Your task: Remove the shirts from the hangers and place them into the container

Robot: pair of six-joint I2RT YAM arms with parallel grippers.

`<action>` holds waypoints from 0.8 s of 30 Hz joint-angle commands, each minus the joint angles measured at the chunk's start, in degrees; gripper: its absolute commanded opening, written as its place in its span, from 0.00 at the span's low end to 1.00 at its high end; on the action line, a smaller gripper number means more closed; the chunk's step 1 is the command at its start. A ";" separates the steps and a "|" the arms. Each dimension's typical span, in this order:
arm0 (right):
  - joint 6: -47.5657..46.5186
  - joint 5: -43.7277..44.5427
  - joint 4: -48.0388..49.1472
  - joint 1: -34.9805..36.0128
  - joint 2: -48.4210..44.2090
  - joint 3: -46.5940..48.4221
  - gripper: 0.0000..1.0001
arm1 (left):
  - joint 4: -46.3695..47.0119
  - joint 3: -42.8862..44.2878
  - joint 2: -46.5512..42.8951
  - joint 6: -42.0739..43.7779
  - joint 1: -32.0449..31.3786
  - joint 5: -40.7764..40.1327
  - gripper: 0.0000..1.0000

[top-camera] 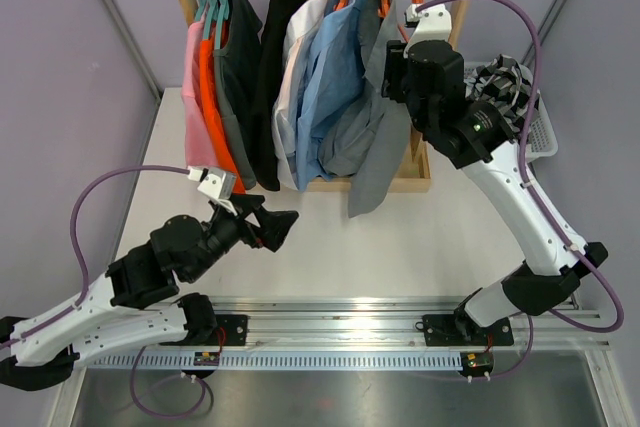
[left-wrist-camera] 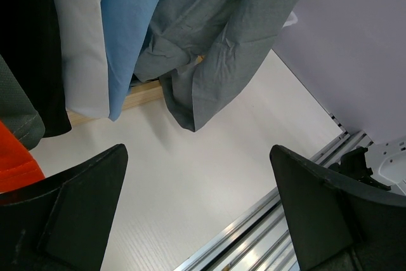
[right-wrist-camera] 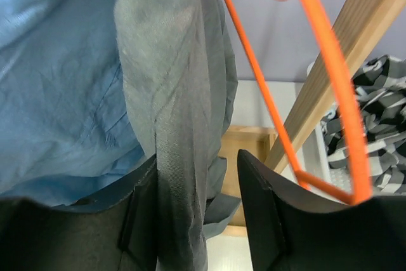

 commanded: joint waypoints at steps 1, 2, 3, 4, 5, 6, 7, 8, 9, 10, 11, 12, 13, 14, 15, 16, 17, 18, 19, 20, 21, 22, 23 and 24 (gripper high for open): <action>-5.26 0.10 -0.23 -0.29 -0.32 4.46 0.54 | 3.51 0.42 0.84 0.47 -0.20 -1.00 0.99; -5.80 0.19 -0.06 -0.29 -0.15 4.72 0.54 | 3.69 0.59 1.02 0.56 -0.20 -1.00 0.99; -5.71 0.80 -0.14 -0.29 0.03 5.16 0.53 | 3.69 0.68 1.45 0.47 -0.20 -0.83 0.99; -5.71 1.15 -0.14 -0.29 0.20 5.25 0.49 | 3.78 0.86 1.72 0.64 -0.20 -0.82 0.99; -5.80 0.72 0.03 -0.29 0.47 5.16 0.48 | 3.78 0.95 1.89 0.56 -0.20 -0.74 0.99; -5.80 0.63 0.21 -0.38 0.64 4.90 0.47 | 3.69 1.12 1.98 0.64 -0.20 -0.74 0.99; -7.28 0.54 0.21 -0.47 0.90 4.90 0.44 | 3.69 1.12 1.98 0.56 -0.11 -0.74 0.99; -7.21 0.36 -0.05 -0.73 1.78 5.51 0.43 | 3.52 1.12 1.90 0.56 -0.11 -0.74 0.99; -7.03 0.02 -1.19 -0.91 2.22 5.86 0.40 | 3.34 1.21 1.72 0.64 -0.11 -0.82 0.99; -6.68 -0.60 -1.55 -1.34 2.92 6.04 0.33 | 3.08 1.12 1.46 0.47 -0.20 -0.82 0.99; -6.68 -1.04 -1.55 -1.61 3.19 6.04 0.30 | 2.90 1.12 1.28 0.47 -0.20 -1.00 0.99; -6.59 -1.39 -1.64 -1.96 3.54 6.13 0.29 | 2.90 1.04 1.11 0.30 -0.11 -1.09 0.99; -6.51 -1.92 -1.90 -2.40 4.15 6.30 0.29 | 2.81 0.95 0.67 0.21 -0.20 -1.17 0.99; -6.50 -2.97 -2.07 -2.84 4.51 6.74 0.29 | 2.73 0.77 0.40 0.21 -0.20 -1.18 0.99; -6.50 -3.24 -2.69 -3.28 4.86 7.01 0.28 | 2.72 0.68 0.23 0.12 -0.20 -1.09 0.99; -6.50 -3.59 -2.95 -3.46 5.12 7.27 0.26 | 2.64 0.60 -0.21 0.03 -0.11 -1.17 0.99; -6.50 -3.68 -2.87 -3.55 5.39 7.36 0.22 | 2.55 0.51 -0.30 -0.06 -0.20 -1.26 0.99; -6.50 -3.51 -2.78 -3.63 5.48 7.45 0.04 | 2.46 0.60 -0.39 -0.14 -0.20 -1.44 0.99; -4.85 -3.16 -2.61 -3.72 5.48 7.45 0.00 | 2.37 0.51 -0.48 -0.06 -0.20 -1.44 0.99; -5.01 -3.07 -2.52 -3.72 5.30 7.45 0.00 | 2.29 0.51 -0.65 -0.14 -0.20 -1.44 0.99; -5.01 -3.15 -2.25 -3.72 5.04 7.45 0.00 | 2.29 0.42 -0.74 -0.06 -0.20 -1.35 0.99; -5.10 -3.15 -2.08 -3.72 4.69 7.54 0.00 | 2.29 0.42 -0.83 -0.06 -0.20 -1.44 0.99; -5.19 -2.89 -1.82 -3.72 4.34 7.36 0.00 | 2.37 0.51 -0.74 0.03 -0.20 -1.44 0.99; -5.10 -2.63 -0.51 -3.72 3.73 6.84 0.00 | 2.37 0.51 -0.74 0.03 -0.20 -1.35 0.99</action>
